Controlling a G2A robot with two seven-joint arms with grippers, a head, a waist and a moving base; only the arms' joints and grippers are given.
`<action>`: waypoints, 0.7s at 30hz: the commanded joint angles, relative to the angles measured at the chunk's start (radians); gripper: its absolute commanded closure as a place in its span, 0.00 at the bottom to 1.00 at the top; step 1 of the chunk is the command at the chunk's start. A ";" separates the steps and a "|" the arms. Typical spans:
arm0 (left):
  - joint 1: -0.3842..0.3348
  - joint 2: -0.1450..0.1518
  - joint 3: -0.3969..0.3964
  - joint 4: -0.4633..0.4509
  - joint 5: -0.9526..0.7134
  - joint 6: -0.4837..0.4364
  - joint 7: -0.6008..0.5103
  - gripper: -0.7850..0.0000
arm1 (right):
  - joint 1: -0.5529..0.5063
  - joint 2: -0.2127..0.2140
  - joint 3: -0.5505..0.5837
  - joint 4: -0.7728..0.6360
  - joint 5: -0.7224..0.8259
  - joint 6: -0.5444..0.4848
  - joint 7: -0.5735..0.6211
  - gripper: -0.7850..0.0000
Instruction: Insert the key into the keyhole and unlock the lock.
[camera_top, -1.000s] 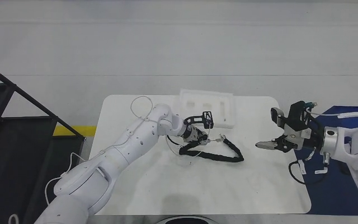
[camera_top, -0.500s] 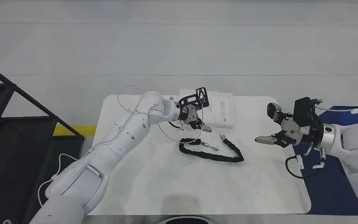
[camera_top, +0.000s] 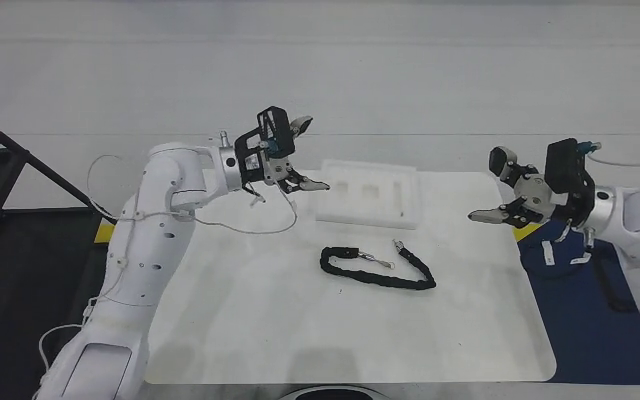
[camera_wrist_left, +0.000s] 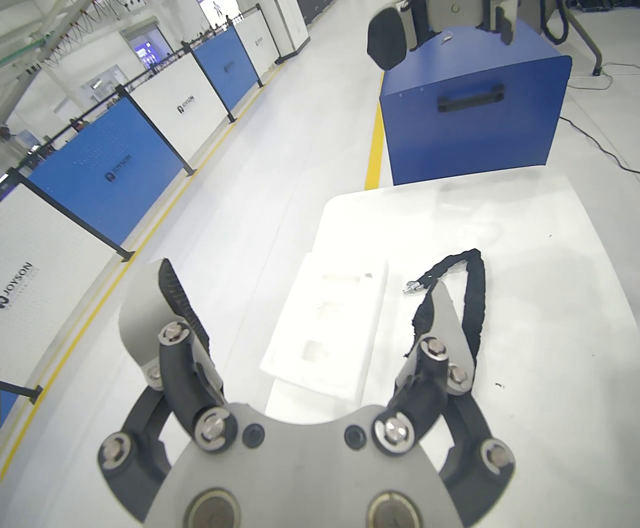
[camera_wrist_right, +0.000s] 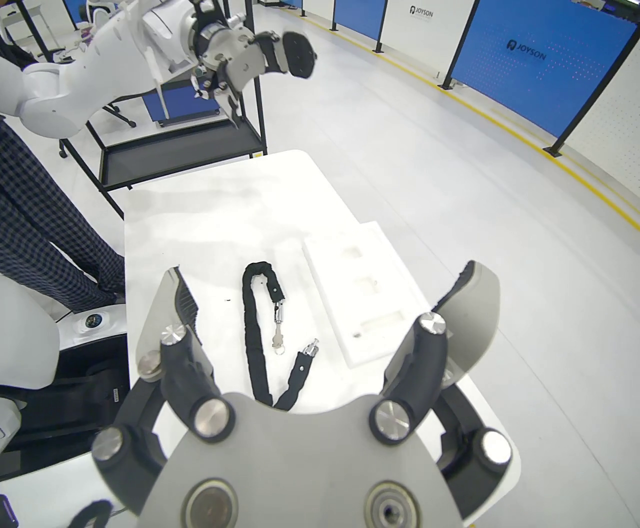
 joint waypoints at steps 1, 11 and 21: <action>0.007 0.008 -0.037 -0.011 -0.005 -0.010 0.006 0.00 | 0.023 -0.001 -0.016 0.027 0.004 0.000 -0.007 0.00; -0.019 0.047 -0.088 0.017 -0.049 -0.010 -0.022 0.00 | 0.062 -0.001 -0.052 0.063 -0.009 0.000 -0.010 0.00; -0.028 0.054 -0.087 0.030 -0.060 -0.010 -0.032 0.00 | 0.062 -0.001 -0.052 0.062 -0.009 0.000 -0.010 0.00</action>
